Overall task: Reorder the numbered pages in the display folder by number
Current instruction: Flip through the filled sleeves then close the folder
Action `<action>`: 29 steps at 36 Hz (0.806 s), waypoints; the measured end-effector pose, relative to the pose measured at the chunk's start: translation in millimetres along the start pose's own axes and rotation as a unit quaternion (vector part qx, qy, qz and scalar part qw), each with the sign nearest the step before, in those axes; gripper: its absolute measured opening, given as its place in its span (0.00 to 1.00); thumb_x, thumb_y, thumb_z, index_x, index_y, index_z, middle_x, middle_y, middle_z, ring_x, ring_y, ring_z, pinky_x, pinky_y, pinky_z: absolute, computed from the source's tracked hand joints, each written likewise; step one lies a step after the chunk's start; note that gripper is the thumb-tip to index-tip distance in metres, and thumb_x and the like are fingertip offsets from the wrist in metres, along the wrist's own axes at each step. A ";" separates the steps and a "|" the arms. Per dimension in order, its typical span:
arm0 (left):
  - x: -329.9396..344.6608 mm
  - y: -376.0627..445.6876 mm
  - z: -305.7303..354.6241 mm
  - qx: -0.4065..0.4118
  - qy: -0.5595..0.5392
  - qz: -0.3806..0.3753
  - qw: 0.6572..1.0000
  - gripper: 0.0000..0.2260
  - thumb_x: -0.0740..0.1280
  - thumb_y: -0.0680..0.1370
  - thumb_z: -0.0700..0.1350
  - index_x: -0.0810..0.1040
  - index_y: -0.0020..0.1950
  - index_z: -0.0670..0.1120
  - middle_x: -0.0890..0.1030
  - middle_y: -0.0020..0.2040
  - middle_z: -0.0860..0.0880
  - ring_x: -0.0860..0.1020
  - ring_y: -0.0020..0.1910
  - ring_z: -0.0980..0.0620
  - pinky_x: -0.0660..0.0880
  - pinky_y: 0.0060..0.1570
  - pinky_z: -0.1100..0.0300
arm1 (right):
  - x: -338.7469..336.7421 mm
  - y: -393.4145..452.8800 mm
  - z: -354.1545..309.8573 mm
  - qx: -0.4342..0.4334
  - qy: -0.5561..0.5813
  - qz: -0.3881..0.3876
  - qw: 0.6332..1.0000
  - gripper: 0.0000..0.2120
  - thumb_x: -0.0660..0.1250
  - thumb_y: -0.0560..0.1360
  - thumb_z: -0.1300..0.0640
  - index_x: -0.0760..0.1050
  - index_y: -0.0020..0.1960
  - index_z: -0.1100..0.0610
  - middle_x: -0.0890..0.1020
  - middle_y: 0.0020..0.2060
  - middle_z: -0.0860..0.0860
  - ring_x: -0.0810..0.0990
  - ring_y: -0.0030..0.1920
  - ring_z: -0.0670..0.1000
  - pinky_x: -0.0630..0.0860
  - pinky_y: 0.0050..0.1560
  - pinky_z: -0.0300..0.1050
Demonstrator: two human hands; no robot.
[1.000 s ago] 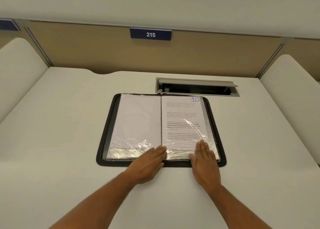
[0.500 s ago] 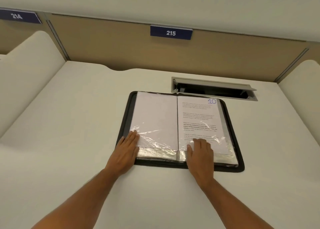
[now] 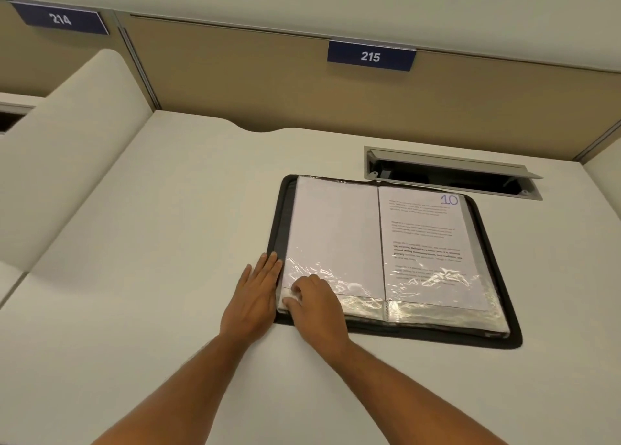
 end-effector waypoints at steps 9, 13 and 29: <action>3.6 1.3 -2.2 0.002 -0.006 0.003 1.000 0.29 0.41 0.81 0.46 0.58 0.82 0.48 0.53 0.83 0.53 0.46 0.81 0.57 0.45 0.79 0.55 | 9.4 4.6 -3.9 0.016 -0.050 0.026 0.998 0.02 0.68 0.79 0.56 0.76 0.47 0.52 0.76 0.45 0.48 0.74 0.48 0.51 0.75 0.51 0.50; 5.9 1.9 -4.3 -0.001 -0.001 -0.001 1.000 0.28 0.41 0.81 0.45 0.57 0.82 0.48 0.52 0.83 0.54 0.44 0.81 0.58 0.45 0.79 0.55 | 8.3 6.3 -2.9 0.026 -0.029 0.028 0.999 0.04 0.66 0.79 0.58 0.75 0.45 0.51 0.76 0.42 0.47 0.74 0.46 0.50 0.75 0.50 0.51; 2.0 1.7 -2.5 -0.001 0.005 0.000 1.000 0.29 0.43 0.80 0.46 0.61 0.81 0.47 0.56 0.82 0.52 0.50 0.81 0.56 0.46 0.78 0.55 | -77.3 -1.7 34.1 0.246 0.513 0.136 0.811 0.03 0.70 0.78 0.61 0.80 0.46 0.55 0.82 0.43 0.50 0.77 0.45 0.50 0.75 0.47 0.43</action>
Point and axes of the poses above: each hand's wrist, its own y-axis towards the middle knuckle, its own x-axis out of the palm, z = x × y, the point moved 3 cm from there along y, towards the middle knuckle
